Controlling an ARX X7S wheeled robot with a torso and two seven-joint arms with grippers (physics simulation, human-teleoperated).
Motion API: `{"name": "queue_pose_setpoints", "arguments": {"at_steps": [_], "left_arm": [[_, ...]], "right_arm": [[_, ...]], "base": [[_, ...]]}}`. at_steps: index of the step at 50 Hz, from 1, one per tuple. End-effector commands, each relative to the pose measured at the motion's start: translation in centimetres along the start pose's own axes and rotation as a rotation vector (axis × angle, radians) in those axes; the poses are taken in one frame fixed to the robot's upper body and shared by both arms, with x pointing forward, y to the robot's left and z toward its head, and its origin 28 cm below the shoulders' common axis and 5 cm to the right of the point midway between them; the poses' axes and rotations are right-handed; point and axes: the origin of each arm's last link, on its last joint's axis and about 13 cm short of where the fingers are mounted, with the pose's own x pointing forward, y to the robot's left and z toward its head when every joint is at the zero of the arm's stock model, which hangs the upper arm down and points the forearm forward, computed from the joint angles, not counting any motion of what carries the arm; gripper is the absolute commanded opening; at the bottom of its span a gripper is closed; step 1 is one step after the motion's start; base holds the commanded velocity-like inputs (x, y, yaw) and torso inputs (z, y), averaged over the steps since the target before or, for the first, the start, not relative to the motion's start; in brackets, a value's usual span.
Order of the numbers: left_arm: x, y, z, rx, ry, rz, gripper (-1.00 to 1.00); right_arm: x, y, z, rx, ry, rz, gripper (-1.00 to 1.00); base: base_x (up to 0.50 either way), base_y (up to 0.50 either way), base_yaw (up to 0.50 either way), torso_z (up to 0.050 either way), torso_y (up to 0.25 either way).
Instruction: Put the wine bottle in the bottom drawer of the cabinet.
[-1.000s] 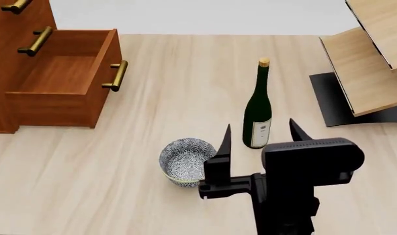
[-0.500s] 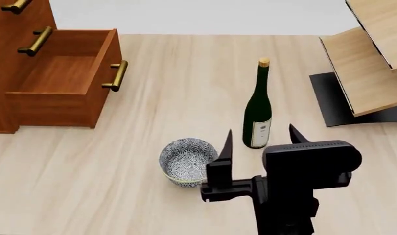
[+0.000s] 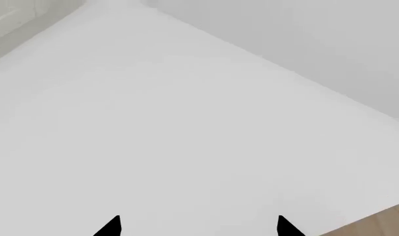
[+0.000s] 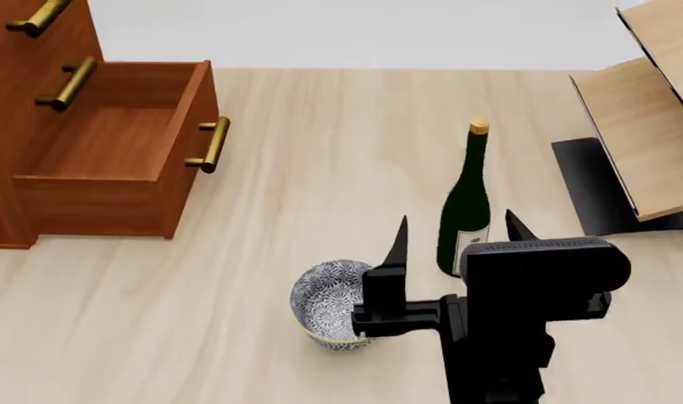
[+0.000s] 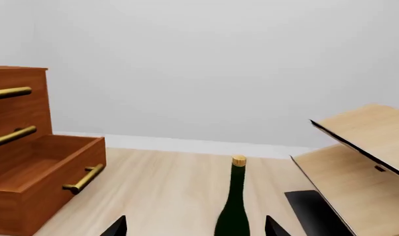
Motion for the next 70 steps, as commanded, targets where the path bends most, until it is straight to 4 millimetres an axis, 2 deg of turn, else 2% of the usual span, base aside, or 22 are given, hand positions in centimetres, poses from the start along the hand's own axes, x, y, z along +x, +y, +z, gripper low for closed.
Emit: {"name": "queue_pose_setpoints", "arguments": {"at_steps": [1,6,11,21,39,45,47,55,70], "left_arm": [[-1.8,-2.9,3.6,0.007,0.034,-0.024,1.00],[-1.5,-2.3,2.8,0.029,0.039,-0.006,1.00],[-1.9,-2.9,3.0,0.028,0.013,-0.034,1.00],[-1.4,-2.3,2.5,0.024,0.016,-0.035,1.00],[-0.3,-1.2,0.0,0.030,0.024,-0.032,1.00],[-0.4,-1.3,0.0,0.030,0.024,-0.035,1.00],[-0.2,-1.0,-0.5,0.031,0.027,-0.035,1.00],[-0.3,-1.2,0.0,0.030,0.025,-0.037,1.00],[0.1,-0.7,-0.6,0.035,0.028,-0.036,1.00]], "right_arm": [[0.2,0.1,0.1,0.009,0.001,-0.001,1.00],[0.3,0.0,-0.1,0.007,0.007,-0.007,1.00],[0.3,0.0,-0.1,0.003,0.009,-0.005,1.00],[0.3,0.1,-0.3,-0.004,0.015,-0.005,1.00],[0.2,-0.1,0.0,0.011,0.012,-0.012,1.00],[0.2,-0.1,-0.1,0.014,0.019,-0.014,1.00],[0.2,-0.1,-0.1,0.016,0.021,-0.005,1.00],[0.3,0.0,0.1,0.031,0.024,-0.005,1.00],[0.6,0.0,-0.1,0.017,0.018,-0.012,1.00]], "base": [[0.24,0.16,0.00,0.000,0.000],[0.24,0.16,0.00,0.000,0.000],[0.24,0.17,0.00,0.000,0.000],[0.24,0.18,0.00,0.000,0.000],[0.24,0.18,0.00,0.000,0.000],[0.24,0.18,0.00,0.000,0.000],[0.24,0.17,0.00,0.000,0.000],[0.25,0.09,0.00,0.000,0.000],[0.26,0.08,0.00,0.000,0.000]]}}
